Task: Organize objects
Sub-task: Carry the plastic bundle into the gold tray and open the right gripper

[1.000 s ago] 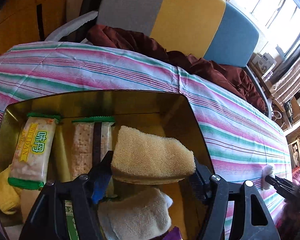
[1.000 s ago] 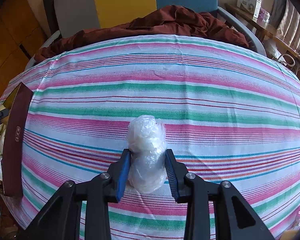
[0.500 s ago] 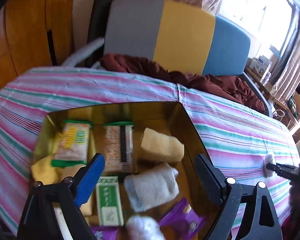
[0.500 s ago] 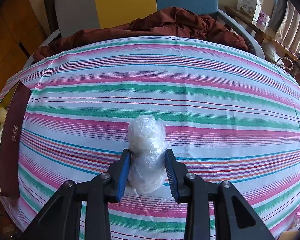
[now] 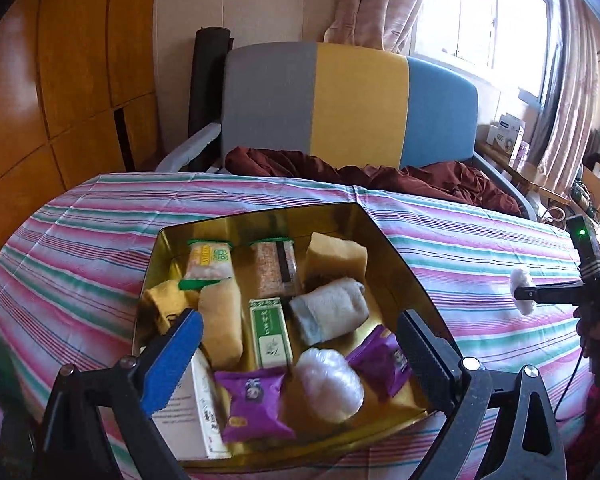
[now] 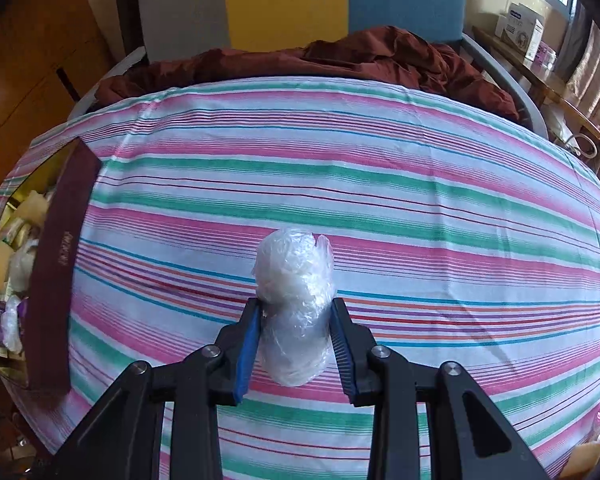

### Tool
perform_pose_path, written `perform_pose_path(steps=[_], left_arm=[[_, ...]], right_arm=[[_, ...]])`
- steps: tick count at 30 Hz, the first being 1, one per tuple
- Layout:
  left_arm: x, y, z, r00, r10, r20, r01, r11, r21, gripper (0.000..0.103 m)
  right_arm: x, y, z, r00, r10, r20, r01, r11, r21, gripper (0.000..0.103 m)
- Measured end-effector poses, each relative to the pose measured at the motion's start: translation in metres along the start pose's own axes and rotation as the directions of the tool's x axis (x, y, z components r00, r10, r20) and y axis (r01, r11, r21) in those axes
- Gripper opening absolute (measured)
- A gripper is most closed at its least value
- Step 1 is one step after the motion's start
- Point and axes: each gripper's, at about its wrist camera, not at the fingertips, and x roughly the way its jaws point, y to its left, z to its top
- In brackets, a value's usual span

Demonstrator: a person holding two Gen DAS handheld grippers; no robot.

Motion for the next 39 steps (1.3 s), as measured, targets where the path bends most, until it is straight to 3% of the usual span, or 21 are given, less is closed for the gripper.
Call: perform_pose_path(steps=[5,11,18,23,27,29,31,34,39], left_arm=[[-0.013,0.016,-0.008,0.999,0.027,0.025,-0.026,0.999,-0.032,0.098],[-0.022,0.036,-0.015,0.999,0.042,0.020,-0.040,0.996,-0.082,0.103],[-0.027,0.056,-0.025,0.997,0.071,-0.003,-0.071,0.990,-0.120,0.103],[-0.033,0.067,-0.028,0.993,0.120,0.002,-0.118,0.984,-0.135,0.103],[-0.037,0.068,-0.029,0.985,0.175,0.003,-0.173,0.977,-0.123,0.103],[-0.039,0.067,-0.029,0.978,0.206,0.010,-0.204,0.972,-0.114,0.103],[-0.041,0.067,-0.031,0.975,0.222,0.014,-0.220,0.969,-0.111,0.103],[-0.044,0.069,-0.035,0.974,0.225,0.019,-0.221,0.966,-0.133,0.103],[-0.045,0.073,-0.040,0.979,0.203,-0.007,-0.201,0.962,-0.187,0.103]], right_arm=[[-0.025,0.074,0.005,0.992,0.114,0.055,-0.109,0.990,-0.095,0.034],[-0.041,0.170,0.009,0.967,0.244,0.075,-0.222,0.949,-0.221,0.034],[-0.012,0.242,0.007,0.963,0.269,0.002,-0.256,0.921,-0.293,0.034],[0.009,0.261,0.005,0.969,0.246,-0.031,-0.244,0.921,-0.304,0.037],[0.016,0.264,0.006,0.967,0.250,-0.055,-0.256,0.924,-0.283,0.048],[0.015,0.265,0.003,0.965,0.255,-0.052,-0.260,0.924,-0.280,0.048],[0.010,0.264,0.000,0.967,0.254,-0.038,-0.254,0.927,-0.277,0.051],[-0.004,0.260,-0.008,0.964,0.265,0.005,-0.254,0.931,-0.263,0.067],[-0.032,0.248,-0.025,0.962,0.250,0.106,-0.219,0.945,-0.242,0.072]])
